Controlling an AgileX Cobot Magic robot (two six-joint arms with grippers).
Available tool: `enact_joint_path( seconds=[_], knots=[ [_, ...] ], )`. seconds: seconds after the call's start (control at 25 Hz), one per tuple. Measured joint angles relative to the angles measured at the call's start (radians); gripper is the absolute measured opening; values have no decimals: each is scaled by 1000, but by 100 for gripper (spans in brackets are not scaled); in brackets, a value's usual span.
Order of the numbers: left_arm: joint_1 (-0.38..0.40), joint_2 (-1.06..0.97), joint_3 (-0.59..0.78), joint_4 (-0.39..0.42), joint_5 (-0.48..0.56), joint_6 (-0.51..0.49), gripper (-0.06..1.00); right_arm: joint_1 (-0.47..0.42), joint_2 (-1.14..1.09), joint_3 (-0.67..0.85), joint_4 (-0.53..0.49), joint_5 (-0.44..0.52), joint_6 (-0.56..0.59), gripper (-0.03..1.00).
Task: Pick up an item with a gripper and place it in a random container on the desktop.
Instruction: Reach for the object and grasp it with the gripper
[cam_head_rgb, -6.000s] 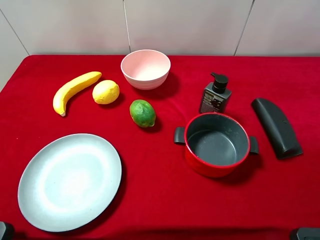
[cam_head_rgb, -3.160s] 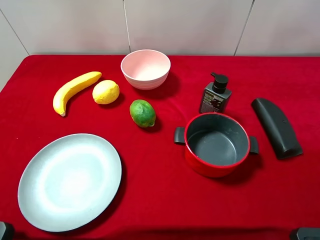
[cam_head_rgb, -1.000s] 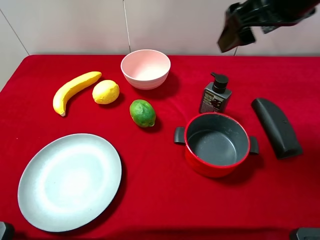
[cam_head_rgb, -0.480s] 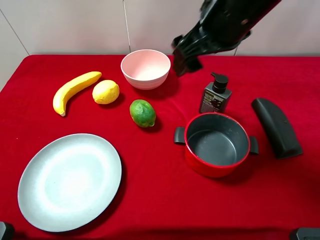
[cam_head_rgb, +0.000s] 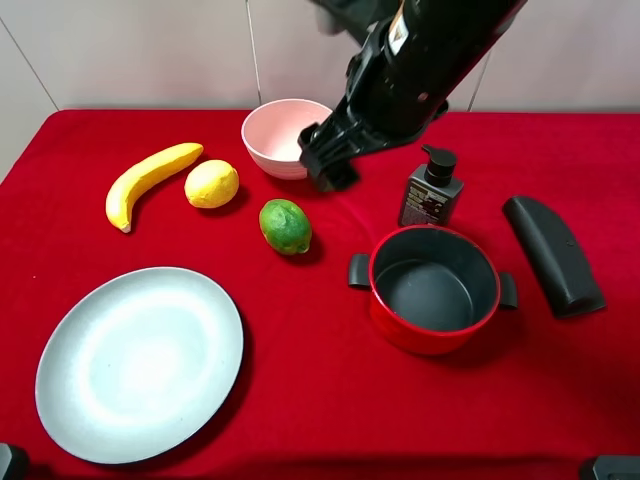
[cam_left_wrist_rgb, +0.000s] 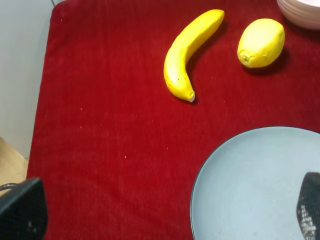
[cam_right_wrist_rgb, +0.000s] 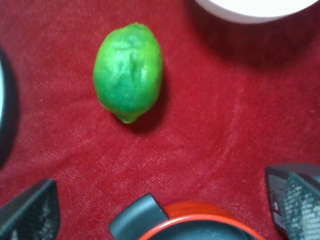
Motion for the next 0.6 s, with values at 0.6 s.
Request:
enact_joint_path(
  seconds=[0.6],
  knots=[
    [0,0,0,0,0,0,99,3,146,-18,49,-63,3,69]
  ],
)
